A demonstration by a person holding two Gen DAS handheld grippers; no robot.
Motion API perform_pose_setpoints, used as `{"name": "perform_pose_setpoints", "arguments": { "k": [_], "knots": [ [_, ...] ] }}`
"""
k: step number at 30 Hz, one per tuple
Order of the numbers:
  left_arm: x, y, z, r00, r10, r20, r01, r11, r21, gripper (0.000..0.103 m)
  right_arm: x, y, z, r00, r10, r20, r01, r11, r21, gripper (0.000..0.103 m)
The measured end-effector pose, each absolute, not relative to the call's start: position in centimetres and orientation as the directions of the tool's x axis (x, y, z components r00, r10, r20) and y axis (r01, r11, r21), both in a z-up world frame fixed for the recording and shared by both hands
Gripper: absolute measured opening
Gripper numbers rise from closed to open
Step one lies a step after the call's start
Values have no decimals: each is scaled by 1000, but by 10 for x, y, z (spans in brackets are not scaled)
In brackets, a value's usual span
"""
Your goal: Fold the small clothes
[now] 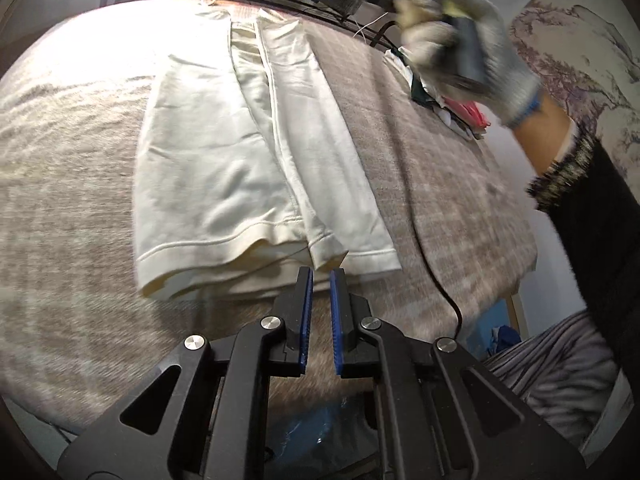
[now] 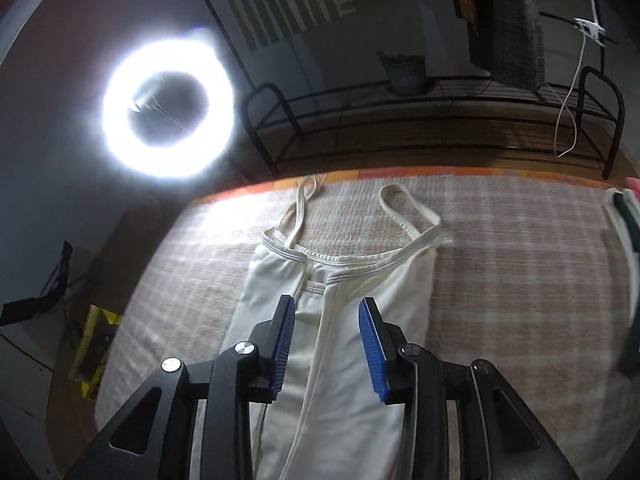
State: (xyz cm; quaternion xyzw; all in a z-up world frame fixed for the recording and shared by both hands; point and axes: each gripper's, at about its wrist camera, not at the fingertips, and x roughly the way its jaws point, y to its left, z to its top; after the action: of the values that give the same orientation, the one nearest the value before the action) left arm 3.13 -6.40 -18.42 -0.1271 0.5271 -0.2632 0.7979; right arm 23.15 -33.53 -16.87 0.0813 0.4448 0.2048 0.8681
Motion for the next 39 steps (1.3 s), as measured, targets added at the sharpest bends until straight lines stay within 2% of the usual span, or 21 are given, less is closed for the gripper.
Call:
{"name": "perform_pose_setpoints", "arguments": {
  "k": [5,7,8,9,13,18,21,27,29,32,34,39],
  "knots": [
    [25,-33,-175,334,-542,-771,255,840,-480,5,181,-368,-132,542,453,-708,-267,892,366,36],
    [29,-18,-174,342,-534,-773,215,846,-489,16,151,-378,-123,546,459,-701,-265,888,375,36],
    [31,-11,-176,345,-530,-775,191,848,-494,27,135,-382,-121,546,457,-702,-263,889,375,36],
    [34,-1,-178,347,-527,-776,152,848,-508,31,117,-386,-123,541,452,-709,-256,892,373,37],
    [47,27,-194,313,-535,-785,47,834,-550,31,55,-395,-150,480,434,-762,-220,901,375,40],
    [59,45,-217,264,-579,-771,-70,786,-614,31,4,-393,-218,333,451,-828,-119,892,437,40],
    [62,41,-222,243,-584,-774,-82,783,-617,31,-9,-383,-252,261,470,-843,-96,882,462,40],
    [68,22,-217,240,-556,-796,-40,813,-580,31,-27,-371,-274,234,472,-850,-109,881,460,40],
    [71,16,-219,231,-541,-809,-17,829,-559,31,-27,-367,-274,228,478,-848,-142,878,457,32],
    [72,12,-222,234,-508,-829,9,854,-521,5,-33,-360,-280,212,479,-852,-161,877,452,18],
    [70,20,-221,251,-503,-827,-5,854,-521,4,-33,-357,-279,218,466,-858,-177,883,434,2],
    [63,47,-220,304,-462,-833,-48,866,-497,3,-31,-357,-281,216,475,-853,-178,878,444,0]
  ]
}}
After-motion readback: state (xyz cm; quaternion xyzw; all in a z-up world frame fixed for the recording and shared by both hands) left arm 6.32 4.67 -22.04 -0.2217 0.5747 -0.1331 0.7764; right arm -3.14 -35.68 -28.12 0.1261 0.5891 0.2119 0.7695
